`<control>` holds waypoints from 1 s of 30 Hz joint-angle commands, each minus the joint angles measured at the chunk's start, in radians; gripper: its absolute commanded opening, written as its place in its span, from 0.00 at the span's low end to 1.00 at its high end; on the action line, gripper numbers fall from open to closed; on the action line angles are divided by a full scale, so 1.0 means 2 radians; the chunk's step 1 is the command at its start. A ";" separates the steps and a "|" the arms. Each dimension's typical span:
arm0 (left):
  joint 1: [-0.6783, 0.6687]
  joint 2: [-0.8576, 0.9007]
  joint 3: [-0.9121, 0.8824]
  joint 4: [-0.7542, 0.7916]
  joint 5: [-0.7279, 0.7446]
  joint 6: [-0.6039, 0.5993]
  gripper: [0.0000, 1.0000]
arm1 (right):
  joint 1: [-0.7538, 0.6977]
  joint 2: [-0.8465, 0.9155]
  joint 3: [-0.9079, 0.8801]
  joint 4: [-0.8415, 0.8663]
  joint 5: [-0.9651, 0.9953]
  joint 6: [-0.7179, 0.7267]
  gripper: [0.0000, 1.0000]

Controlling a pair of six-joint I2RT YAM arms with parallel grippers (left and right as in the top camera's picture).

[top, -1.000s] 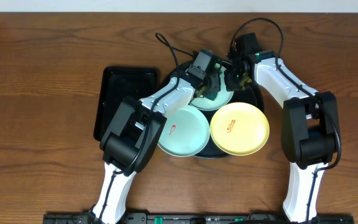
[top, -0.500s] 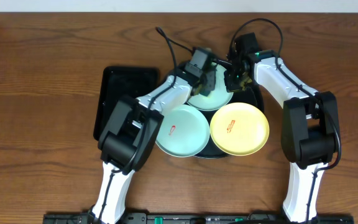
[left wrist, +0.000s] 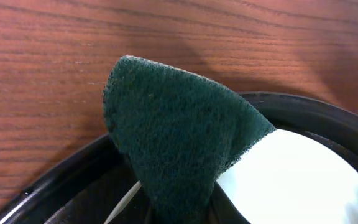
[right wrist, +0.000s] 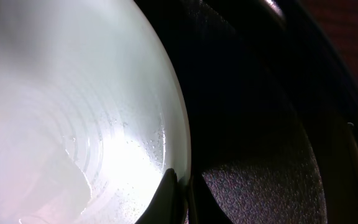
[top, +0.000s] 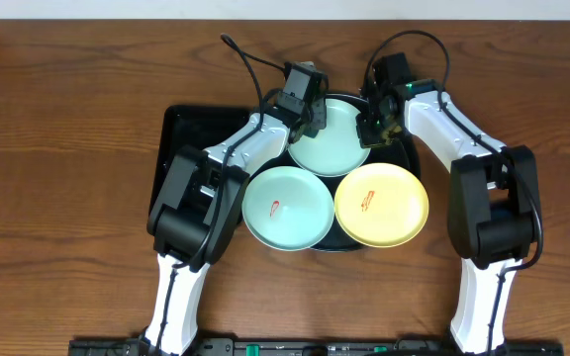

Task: Clean dirty plates on tray and stack at the side
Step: 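Scrub the back green plate with the sponge while right gripper holds it, then return the sponge with the left gripper to the black rectangular tray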

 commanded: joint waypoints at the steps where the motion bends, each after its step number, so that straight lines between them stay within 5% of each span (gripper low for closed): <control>1: -0.011 0.023 -0.008 -0.007 0.040 -0.038 0.08 | 0.009 0.009 -0.016 -0.023 0.003 -0.025 0.01; 16: 0.010 0.012 -0.008 -0.107 0.057 -0.012 0.08 | 0.008 0.009 -0.016 -0.025 0.003 -0.025 0.01; 30: 0.028 -0.102 -0.008 -0.141 0.057 0.027 0.09 | 0.008 0.009 -0.016 -0.026 0.003 -0.025 0.01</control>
